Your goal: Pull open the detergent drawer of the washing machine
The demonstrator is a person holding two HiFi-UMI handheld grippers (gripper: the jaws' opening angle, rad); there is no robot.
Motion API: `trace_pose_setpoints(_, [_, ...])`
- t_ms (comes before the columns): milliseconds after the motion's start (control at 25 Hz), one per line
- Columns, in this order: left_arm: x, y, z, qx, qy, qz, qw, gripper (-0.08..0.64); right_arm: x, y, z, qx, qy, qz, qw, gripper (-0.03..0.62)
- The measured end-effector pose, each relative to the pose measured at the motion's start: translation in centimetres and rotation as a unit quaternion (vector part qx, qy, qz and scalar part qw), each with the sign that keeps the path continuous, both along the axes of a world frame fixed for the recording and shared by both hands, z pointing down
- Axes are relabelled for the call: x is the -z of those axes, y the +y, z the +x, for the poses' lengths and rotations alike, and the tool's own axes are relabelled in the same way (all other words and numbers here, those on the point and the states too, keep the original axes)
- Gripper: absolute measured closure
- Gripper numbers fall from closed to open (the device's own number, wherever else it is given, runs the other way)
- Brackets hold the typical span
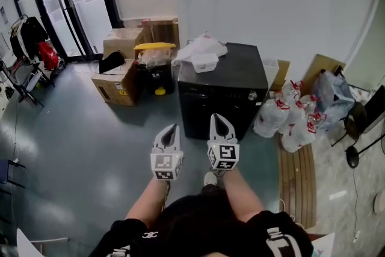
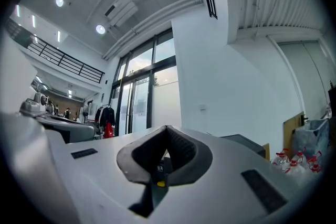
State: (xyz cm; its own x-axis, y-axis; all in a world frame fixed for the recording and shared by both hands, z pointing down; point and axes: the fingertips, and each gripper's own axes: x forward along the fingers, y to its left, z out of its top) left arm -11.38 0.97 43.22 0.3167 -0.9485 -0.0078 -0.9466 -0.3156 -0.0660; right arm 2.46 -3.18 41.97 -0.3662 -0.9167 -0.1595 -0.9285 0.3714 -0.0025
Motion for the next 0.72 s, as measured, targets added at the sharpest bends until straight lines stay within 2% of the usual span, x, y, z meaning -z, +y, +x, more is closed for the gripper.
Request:
trace_pose_setpoints(240, [-0.7,-8.6,1.4,0.006,-0.01,-0.01,0.9999,0.558,-0.9,-8.7,1.1,0.009,0.003,-0.013,1.0,0.591])
trace_pose_setpoints(480, [0.0,-17.5,3.4,0.011,0.009,-0.019,0.9997,0.558,-1.3,-17.7,2.9,0.018,0.015,-0.034,0.999,0.591])
trace_pose_setpoints(720, [0.5,-25.3,4.8,0.029,0.01,-0.028,0.9991,0.558,-1.0,-25.2,4.5,0.033,0.024,-0.039,0.998,0.591])
